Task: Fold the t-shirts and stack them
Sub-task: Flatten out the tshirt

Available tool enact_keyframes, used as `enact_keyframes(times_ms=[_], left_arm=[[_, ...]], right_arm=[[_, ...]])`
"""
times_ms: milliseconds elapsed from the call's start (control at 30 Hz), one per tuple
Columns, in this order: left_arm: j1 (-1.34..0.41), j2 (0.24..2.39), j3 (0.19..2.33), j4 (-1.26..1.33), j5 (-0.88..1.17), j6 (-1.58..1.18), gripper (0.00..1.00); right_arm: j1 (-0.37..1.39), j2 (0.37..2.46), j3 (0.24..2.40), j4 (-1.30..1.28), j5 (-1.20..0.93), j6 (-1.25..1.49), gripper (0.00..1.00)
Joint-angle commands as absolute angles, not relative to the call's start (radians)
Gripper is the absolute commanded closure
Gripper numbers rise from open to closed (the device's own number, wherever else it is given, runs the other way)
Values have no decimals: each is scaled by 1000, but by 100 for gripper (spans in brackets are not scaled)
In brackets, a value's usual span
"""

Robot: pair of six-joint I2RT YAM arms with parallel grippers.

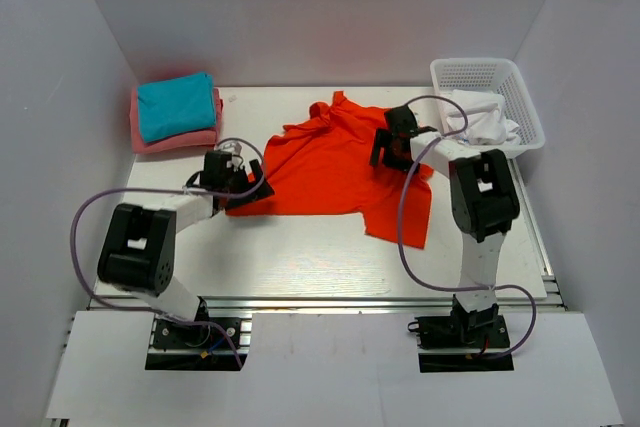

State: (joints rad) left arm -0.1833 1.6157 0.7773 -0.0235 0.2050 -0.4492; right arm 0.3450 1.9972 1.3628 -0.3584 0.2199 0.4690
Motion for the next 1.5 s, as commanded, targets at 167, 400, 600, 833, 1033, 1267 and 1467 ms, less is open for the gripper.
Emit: enact_keyframes(times_ms=[167,400,600,833,1033,1267,1467], left_arm=[[-262,1321,647,-274,136,-517,1],[-272,1161,741,-599,-202,-630,1],[-272,1150,643,-591,-103,-641,5],[-293,1201,578,-470,-52,-632,14],[-334,1325,603,-433,-104,-623,36],[-365,1399,624,-443,-138,-623,70],[-374,1339,624,-434,-118,-623,100]], right_arm=[[334,2178,1704,-309,118,269,10],[337,1866,1491,-204,41,241,10],[334,1672,1242,-189,118,308,10],[333,1490,1079,-186,186,409,10],[330,1413,997,-222,235,442,10],[319,1374,937,-291,314,480,10],[293,1381,919,-365,385,523,10]])
